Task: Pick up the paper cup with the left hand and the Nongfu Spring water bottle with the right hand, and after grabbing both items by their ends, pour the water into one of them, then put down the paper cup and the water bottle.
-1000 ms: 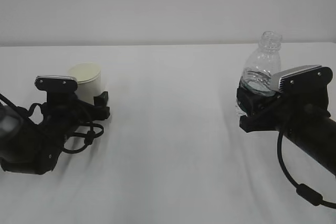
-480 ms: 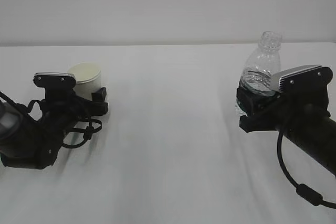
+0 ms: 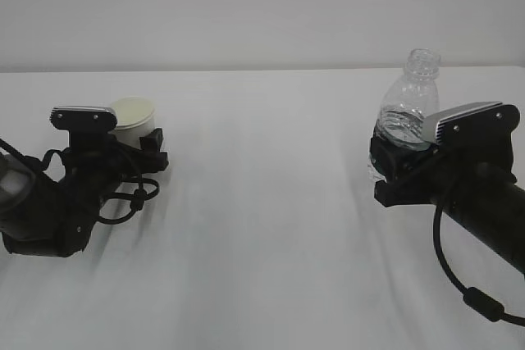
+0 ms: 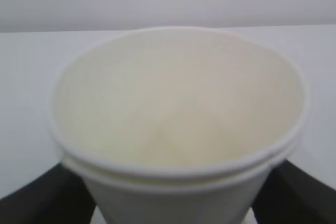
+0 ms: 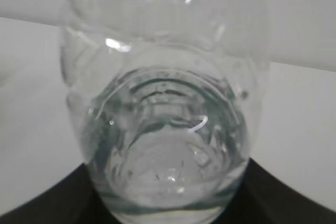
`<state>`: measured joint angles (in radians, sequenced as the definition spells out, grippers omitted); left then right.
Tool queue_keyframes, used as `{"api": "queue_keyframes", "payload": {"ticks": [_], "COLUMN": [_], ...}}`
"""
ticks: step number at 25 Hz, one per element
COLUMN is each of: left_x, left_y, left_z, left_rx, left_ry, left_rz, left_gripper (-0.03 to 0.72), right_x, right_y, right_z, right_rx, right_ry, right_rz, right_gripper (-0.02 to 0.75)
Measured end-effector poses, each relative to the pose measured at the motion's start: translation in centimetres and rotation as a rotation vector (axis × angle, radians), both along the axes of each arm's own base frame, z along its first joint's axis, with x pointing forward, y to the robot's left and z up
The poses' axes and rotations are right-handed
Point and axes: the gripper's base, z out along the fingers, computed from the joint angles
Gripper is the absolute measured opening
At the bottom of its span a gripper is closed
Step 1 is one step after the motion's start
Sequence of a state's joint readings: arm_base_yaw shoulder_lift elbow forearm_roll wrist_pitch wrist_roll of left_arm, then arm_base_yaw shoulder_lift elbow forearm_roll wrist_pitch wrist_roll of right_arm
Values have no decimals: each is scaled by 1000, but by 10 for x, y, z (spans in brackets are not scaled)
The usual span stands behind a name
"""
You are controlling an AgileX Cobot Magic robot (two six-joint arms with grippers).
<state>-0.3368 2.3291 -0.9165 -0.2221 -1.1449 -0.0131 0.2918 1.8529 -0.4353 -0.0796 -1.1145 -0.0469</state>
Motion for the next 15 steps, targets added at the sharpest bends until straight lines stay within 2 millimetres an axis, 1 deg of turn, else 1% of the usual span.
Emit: {"api": "queue_keyframes", "payload": {"ticks": [4, 6, 15], "left_x": [0, 0, -3], "left_y": [0, 0, -5], "left_z": [0, 0, -1], "left_rx": [1, 1, 18], "left_ry": [0, 0, -4], "left_rz": [-2, -3, -69], "left_gripper": [520, 498, 485], "right_x": [0, 0, 0], "right_y": [0, 0, 0], "right_z": [0, 0, 0], "right_rx": [0, 0, -9], "right_ry": [0, 0, -3], "right_rz": [0, 0, 2], "right_gripper": [393, 393, 393]}}
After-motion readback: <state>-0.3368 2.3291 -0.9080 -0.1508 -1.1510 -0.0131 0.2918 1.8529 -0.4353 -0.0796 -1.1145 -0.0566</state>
